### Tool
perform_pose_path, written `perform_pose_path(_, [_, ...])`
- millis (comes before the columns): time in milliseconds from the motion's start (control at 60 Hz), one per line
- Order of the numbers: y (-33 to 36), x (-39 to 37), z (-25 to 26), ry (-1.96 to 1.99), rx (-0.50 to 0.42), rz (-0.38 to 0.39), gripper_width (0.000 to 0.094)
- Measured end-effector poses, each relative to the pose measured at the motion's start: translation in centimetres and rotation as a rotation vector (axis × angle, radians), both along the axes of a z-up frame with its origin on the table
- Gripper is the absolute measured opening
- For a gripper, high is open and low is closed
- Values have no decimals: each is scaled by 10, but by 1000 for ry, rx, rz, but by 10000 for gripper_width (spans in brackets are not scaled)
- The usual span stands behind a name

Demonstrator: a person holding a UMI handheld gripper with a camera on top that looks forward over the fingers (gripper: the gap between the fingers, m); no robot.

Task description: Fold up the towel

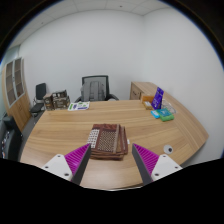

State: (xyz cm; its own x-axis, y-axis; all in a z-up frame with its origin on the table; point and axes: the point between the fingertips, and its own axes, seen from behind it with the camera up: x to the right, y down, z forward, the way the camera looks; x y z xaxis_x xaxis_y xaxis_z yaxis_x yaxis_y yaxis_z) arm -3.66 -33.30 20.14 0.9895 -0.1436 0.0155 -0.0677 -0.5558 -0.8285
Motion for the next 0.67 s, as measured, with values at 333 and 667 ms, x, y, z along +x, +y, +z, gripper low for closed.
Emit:
perform_pose_path(333, [-134,-56,53,-58,30,10,859])
perform_pose_path(667, [-180,-74,78,-71,63,8,855])
